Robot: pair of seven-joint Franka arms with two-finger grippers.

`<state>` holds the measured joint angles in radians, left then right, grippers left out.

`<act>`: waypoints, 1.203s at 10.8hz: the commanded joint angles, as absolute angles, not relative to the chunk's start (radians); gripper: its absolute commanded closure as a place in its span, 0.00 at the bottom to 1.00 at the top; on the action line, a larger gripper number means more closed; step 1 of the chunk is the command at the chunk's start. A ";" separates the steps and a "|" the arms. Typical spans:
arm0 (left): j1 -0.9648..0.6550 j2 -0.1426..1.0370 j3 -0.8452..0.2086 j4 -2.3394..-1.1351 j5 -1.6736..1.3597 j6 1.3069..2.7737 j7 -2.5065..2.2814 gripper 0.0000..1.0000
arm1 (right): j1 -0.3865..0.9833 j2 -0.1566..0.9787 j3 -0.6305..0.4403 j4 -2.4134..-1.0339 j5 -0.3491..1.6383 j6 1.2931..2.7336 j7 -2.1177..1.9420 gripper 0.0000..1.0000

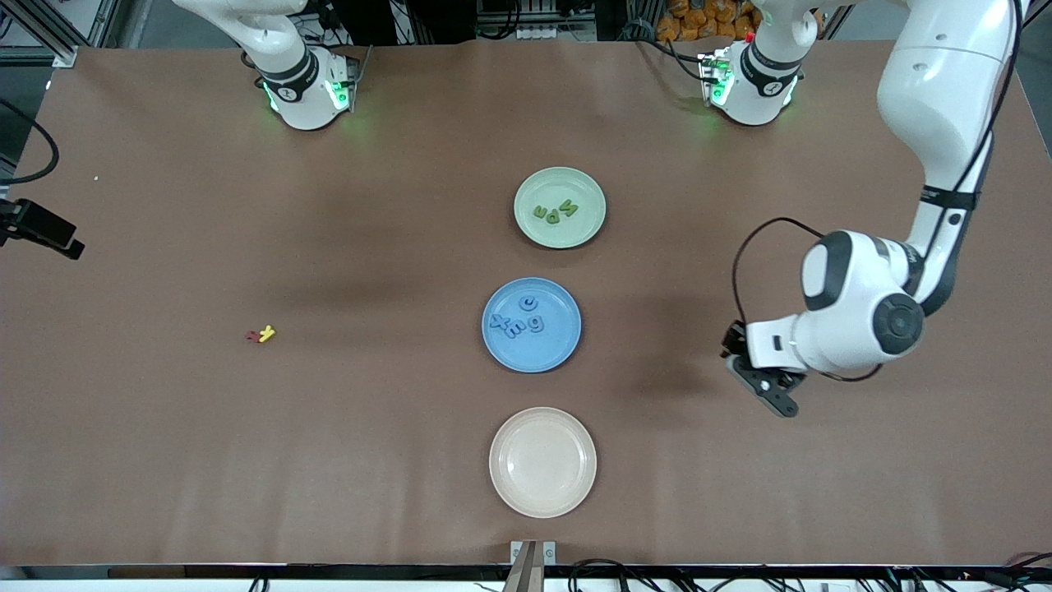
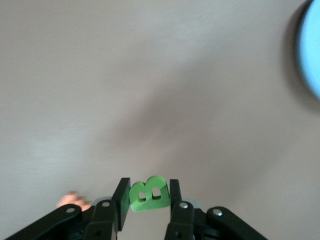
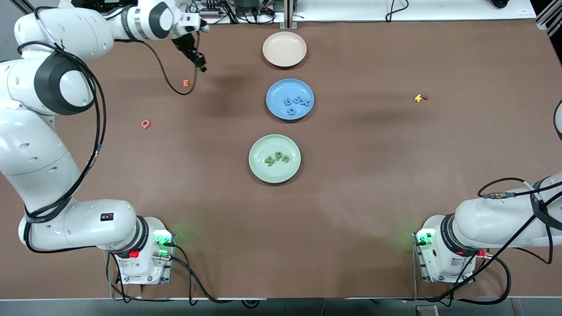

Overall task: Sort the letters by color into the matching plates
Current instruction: 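Lift the B and carry it over the green plate with the left gripper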

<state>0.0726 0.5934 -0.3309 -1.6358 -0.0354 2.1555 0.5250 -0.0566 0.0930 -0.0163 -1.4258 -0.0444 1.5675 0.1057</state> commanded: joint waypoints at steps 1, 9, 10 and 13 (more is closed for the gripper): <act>0.035 0.468 -0.403 -1.776 -0.060 2.145 0.239 1.00 | -0.057 0.097 -0.018 -1.424 -0.038 1.574 0.117 0.00; -0.096 0.264 -0.707 -2.077 -0.061 2.180 -0.531 1.00 | -0.052 0.103 -0.017 -1.424 -0.040 1.574 0.117 0.00; -0.118 0.267 -0.716 -2.109 -0.063 2.228 -0.617 1.00 | -0.049 0.104 -0.017 -1.424 -0.040 1.575 0.118 0.00; -0.176 0.282 -0.784 -2.213 -0.081 2.405 -0.826 1.00 | -0.048 0.104 -0.017 -1.425 -0.043 1.574 0.117 0.00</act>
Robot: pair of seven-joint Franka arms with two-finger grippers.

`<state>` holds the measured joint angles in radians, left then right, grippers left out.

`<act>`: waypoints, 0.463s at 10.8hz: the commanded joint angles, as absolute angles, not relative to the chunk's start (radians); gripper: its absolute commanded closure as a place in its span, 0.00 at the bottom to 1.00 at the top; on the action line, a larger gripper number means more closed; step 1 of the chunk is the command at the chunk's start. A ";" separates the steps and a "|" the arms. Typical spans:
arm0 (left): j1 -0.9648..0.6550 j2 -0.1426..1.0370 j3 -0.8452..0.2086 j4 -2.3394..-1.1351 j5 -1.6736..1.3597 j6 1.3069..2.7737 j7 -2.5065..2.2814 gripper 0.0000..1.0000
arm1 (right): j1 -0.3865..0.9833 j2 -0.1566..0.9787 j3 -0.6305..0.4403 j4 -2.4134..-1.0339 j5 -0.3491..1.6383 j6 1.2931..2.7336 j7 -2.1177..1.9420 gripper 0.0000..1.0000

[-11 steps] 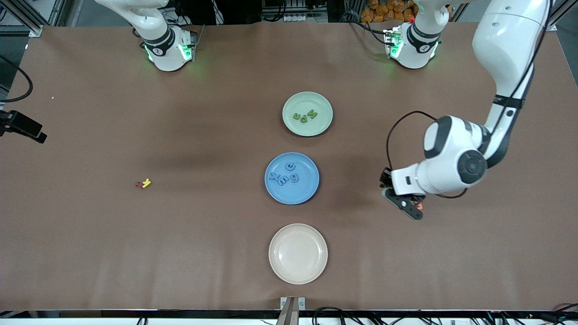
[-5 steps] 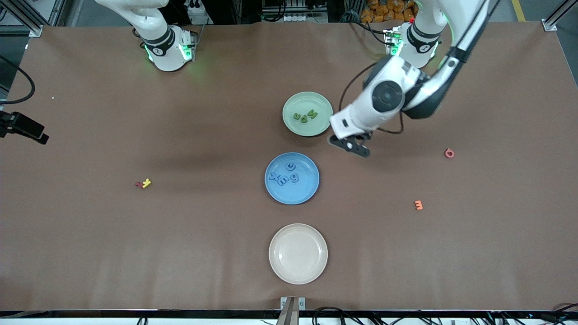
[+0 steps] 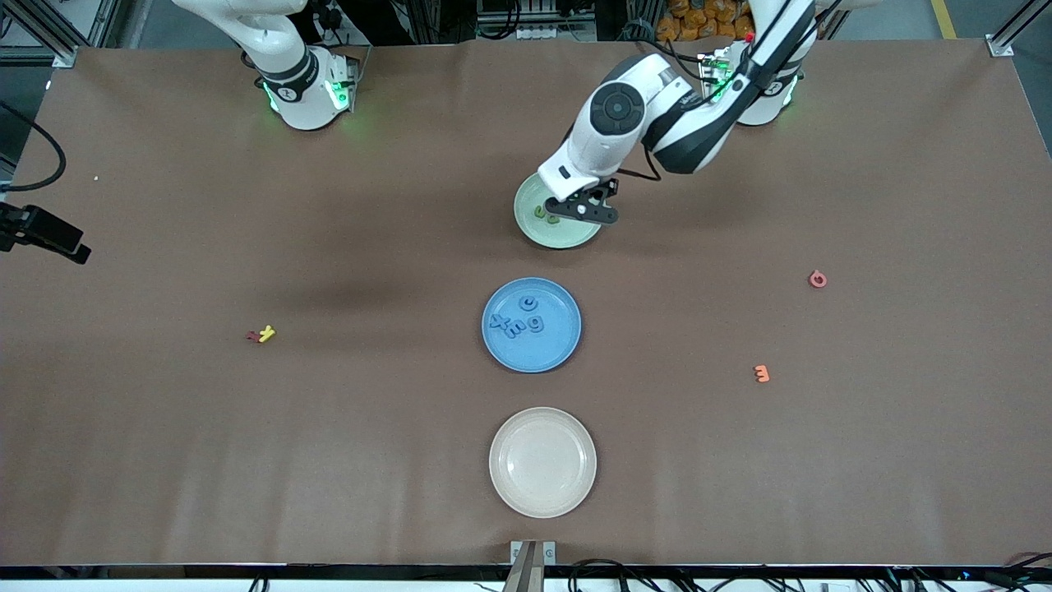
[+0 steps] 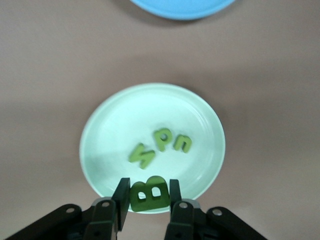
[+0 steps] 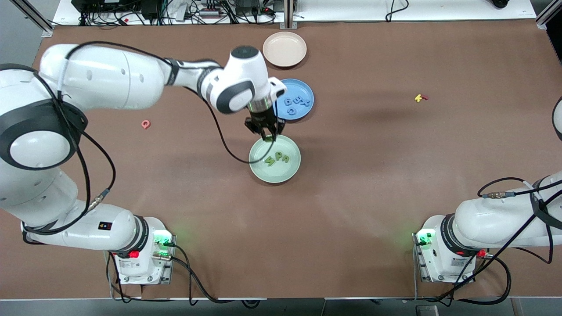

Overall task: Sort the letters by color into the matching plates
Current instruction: 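Lift the B and carry it over the green plate with the left gripper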

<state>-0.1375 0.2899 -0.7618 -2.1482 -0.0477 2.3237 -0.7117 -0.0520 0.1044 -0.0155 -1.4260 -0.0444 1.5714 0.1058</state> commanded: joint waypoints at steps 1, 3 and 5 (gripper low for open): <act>-0.214 0.294 -0.784 -2.220 -0.078 2.419 -0.880 1.00 | -0.048 0.104 -0.017 -1.425 -0.043 1.574 0.117 0.00; -0.244 0.295 -0.785 -2.256 -0.069 2.456 -0.930 1.00 | -0.048 0.104 -0.017 -1.425 -0.043 1.574 0.117 0.00; -0.244 0.298 -0.784 -2.260 -0.051 2.459 -0.930 1.00 | -0.046 0.104 -0.017 -1.425 -0.043 1.574 0.117 0.00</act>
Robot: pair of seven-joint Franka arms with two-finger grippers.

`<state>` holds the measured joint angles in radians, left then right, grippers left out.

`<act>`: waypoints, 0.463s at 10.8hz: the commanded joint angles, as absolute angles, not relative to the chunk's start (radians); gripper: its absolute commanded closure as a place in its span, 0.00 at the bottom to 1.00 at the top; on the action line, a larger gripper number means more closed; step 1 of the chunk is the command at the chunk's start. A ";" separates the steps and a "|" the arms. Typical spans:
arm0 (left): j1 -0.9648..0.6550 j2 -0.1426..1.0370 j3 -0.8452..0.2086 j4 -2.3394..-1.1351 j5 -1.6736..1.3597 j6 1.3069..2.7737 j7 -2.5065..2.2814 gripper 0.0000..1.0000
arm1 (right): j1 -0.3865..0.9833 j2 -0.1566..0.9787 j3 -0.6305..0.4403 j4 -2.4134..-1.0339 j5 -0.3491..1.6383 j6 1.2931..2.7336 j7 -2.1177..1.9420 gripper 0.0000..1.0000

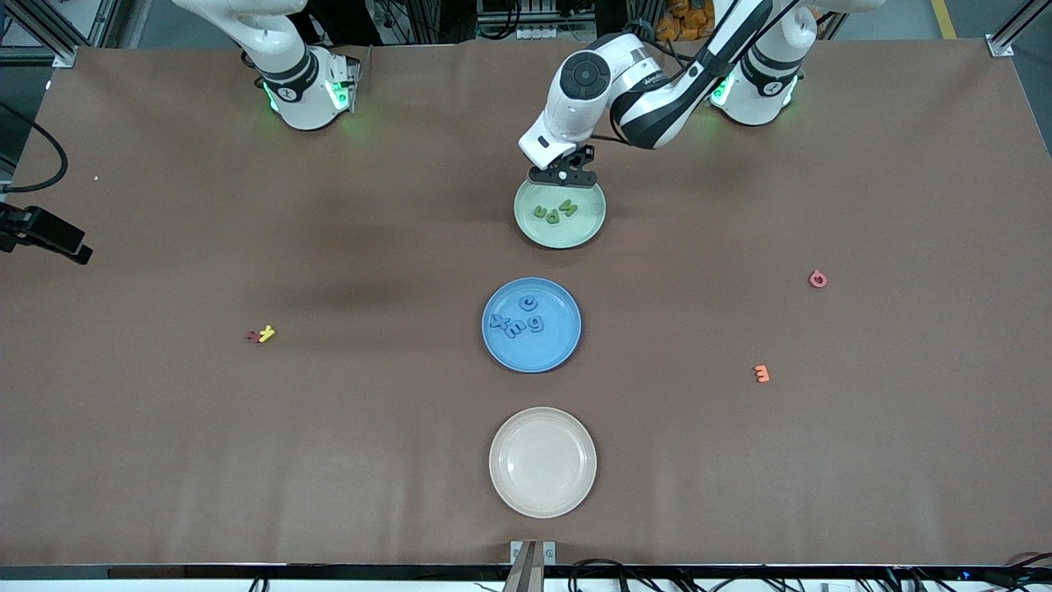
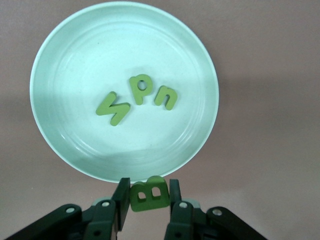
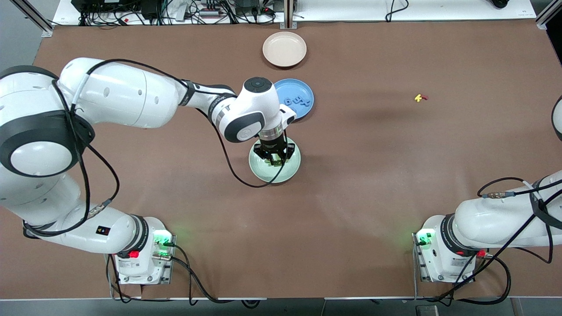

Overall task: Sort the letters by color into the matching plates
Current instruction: 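Open the left gripper to drop the B onto the green plate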

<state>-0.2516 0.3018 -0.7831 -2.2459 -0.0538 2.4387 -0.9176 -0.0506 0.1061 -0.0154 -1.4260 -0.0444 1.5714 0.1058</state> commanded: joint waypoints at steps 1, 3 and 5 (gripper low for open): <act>-0.238 0.302 -0.784 -2.260 -0.034 2.459 -0.919 0.82 | -0.045 0.104 -0.017 -1.425 -0.043 1.574 0.117 0.00; -0.224 0.307 -0.779 -2.250 0.029 2.459 -0.879 0.39 | -0.044 0.106 -0.017 -1.427 -0.043 1.574 0.117 0.00; -0.218 0.311 -0.773 -2.238 0.032 2.459 -0.879 0.00 | -0.044 0.110 -0.017 -1.425 -0.043 1.574 0.117 0.00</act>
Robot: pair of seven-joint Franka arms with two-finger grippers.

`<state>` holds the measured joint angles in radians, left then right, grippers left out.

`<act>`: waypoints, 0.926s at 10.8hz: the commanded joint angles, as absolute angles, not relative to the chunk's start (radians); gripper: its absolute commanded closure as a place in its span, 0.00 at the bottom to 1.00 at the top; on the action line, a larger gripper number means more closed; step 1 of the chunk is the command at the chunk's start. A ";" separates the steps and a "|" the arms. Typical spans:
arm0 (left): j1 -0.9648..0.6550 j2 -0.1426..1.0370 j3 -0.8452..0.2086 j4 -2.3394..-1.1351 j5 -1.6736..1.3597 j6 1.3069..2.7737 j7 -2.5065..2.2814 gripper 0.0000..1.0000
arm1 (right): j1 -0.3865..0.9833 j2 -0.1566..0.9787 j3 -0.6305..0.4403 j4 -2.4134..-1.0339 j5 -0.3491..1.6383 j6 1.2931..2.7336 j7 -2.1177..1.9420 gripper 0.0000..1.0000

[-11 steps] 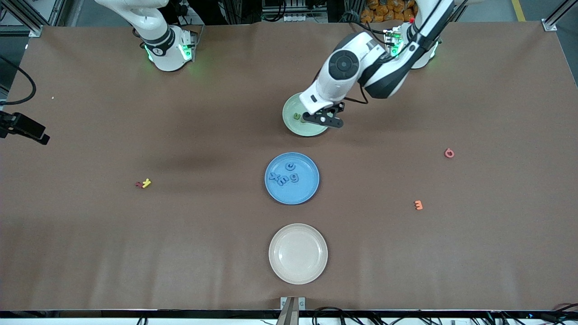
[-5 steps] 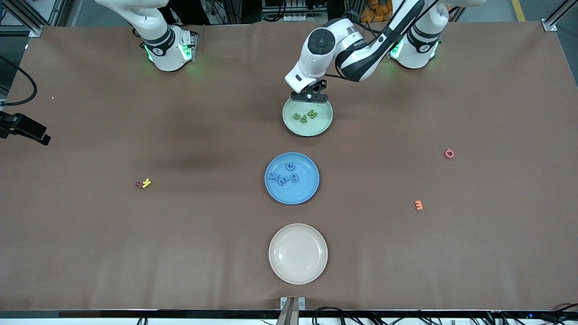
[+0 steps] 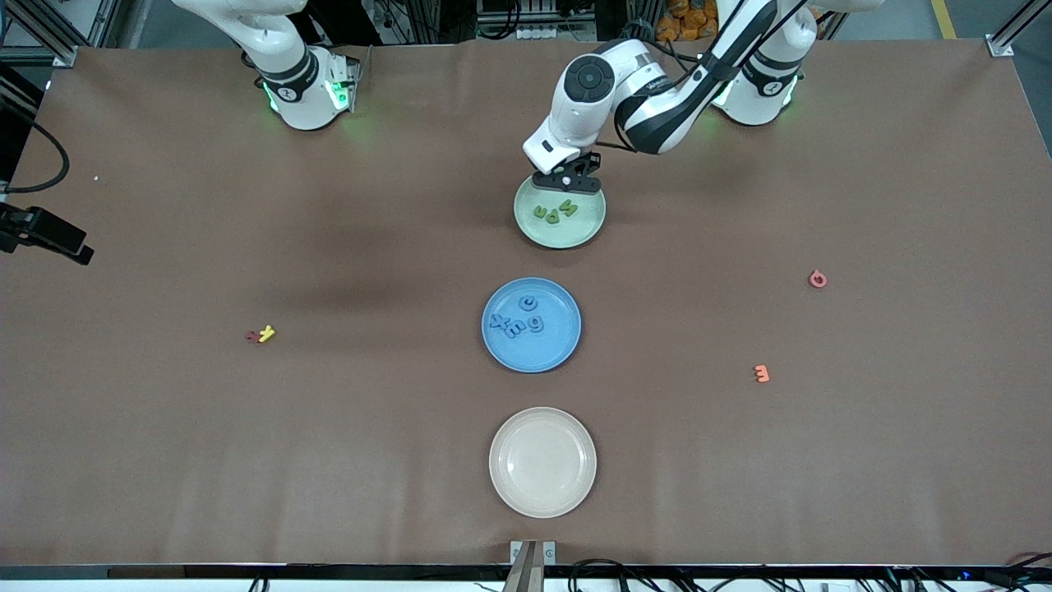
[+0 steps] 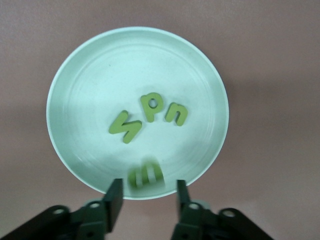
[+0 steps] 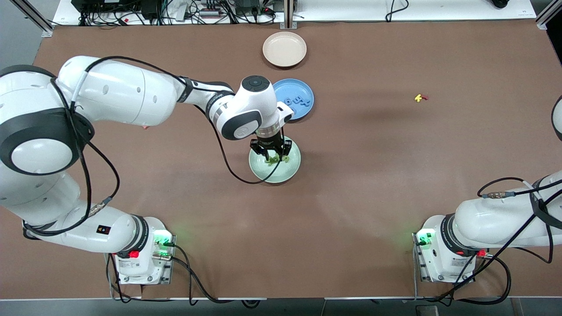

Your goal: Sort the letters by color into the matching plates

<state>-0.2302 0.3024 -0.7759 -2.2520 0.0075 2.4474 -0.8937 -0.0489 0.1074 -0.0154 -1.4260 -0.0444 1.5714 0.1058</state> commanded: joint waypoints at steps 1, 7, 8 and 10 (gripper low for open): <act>-0.216 0.311 -0.770 -2.230 0.034 2.459 -0.877 0.00 | -0.044 0.110 -0.017 -1.425 -0.043 1.574 0.117 0.00; -0.143 0.213 -0.603 -2.083 0.035 2.326 -0.633 0.00 | -0.044 0.112 -0.017 -1.425 -0.044 1.575 0.117 0.00; -0.138 0.189 -0.557 -2.047 0.035 2.265 -0.582 0.00 | -0.044 0.112 -0.017 -1.425 -0.044 1.575 0.117 0.00; -0.112 0.170 -0.479 -1.947 0.035 2.115 -0.450 0.00 | -0.043 0.112 -0.017 -1.425 -0.043 1.575 0.117 0.00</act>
<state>-0.1283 0.2118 -0.5450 -2.0357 0.0186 2.2662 -0.5698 -0.0474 0.1130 -0.0157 -1.4261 -0.0445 1.5717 0.1058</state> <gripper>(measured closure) 0.000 0.000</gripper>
